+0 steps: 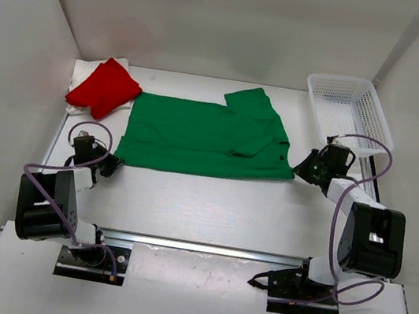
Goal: Fold and stack the t-shirts
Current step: Fold the flattened tshirt in 1/3 of the way
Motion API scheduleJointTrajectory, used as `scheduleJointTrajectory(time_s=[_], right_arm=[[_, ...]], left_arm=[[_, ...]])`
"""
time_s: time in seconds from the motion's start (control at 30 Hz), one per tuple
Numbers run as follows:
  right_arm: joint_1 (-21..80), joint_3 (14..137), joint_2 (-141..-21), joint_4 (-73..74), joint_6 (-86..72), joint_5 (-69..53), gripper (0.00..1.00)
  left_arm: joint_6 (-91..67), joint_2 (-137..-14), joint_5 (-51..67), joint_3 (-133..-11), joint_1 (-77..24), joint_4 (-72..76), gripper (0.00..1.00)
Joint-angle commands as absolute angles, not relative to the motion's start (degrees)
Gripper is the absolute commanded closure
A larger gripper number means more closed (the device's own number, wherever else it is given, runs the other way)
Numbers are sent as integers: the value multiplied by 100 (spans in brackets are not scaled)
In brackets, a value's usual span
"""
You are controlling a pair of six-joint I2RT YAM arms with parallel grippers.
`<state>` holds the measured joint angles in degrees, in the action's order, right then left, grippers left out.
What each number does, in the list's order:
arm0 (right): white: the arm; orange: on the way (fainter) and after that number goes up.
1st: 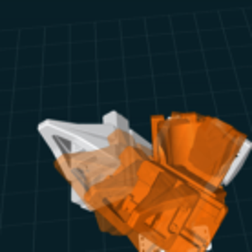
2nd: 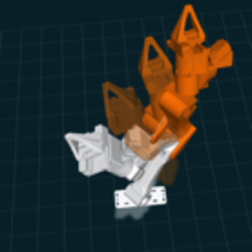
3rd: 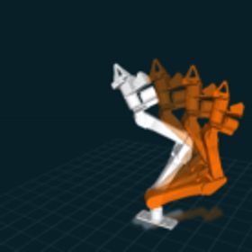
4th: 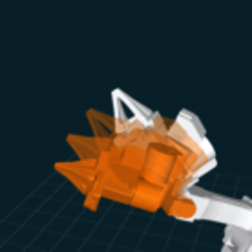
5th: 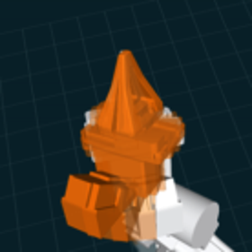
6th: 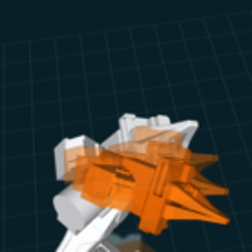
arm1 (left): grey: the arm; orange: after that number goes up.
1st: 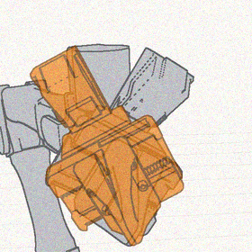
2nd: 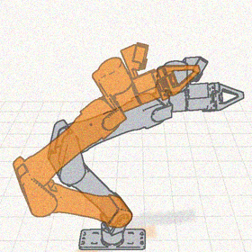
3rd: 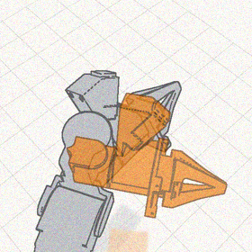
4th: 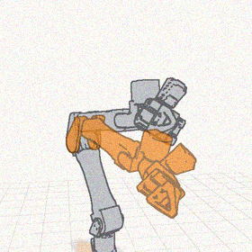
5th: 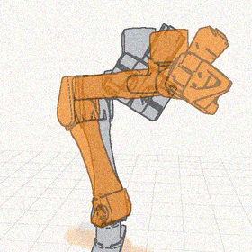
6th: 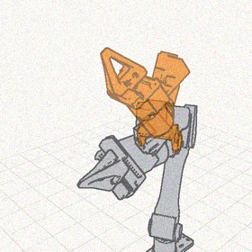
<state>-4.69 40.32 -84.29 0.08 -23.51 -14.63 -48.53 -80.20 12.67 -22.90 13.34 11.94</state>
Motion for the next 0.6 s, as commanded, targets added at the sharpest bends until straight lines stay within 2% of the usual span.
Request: scheduleJointTrajectory(time_s=[0.0, 0.1, 0.23, 0.33, 0.43, 0.5, 0.57], right_arm=[[-545, 4465, -8648, -211, -2241, -1406, 100], [-641, 4605, -8902, -193, -2241, -1503, 96], [-650, 4352, -8860, -150, -2285, -1459, 77], [-563, 4228, -8457, -9, -2312, -1292, 75], [-221, 4105, -7859, -17, -2329, -933, 74], [103, 4209, -7674, 262, -2224, -696, 77], [439, 4271, -7751, 290, -2171, -764, 88]], left_arm=[[-4869, -8042, 1151, -2540, 1476, 1143, 100], [-4860, -8121, 1248, -2593, 1591, 1134, 100], [-4834, -8157, 1257, -2514, 1503, 1064, 100], [-4860, -8060, 1292, -2426, 1450, 1064, 99], [-4913, -7920, 1432, -2347, 1555, 1055, 88], [-4939, -7701, 1634, -2312, 1617, 1020, 80], [-4843, -7489, 1670, -2329, 1644, 932, 72]])
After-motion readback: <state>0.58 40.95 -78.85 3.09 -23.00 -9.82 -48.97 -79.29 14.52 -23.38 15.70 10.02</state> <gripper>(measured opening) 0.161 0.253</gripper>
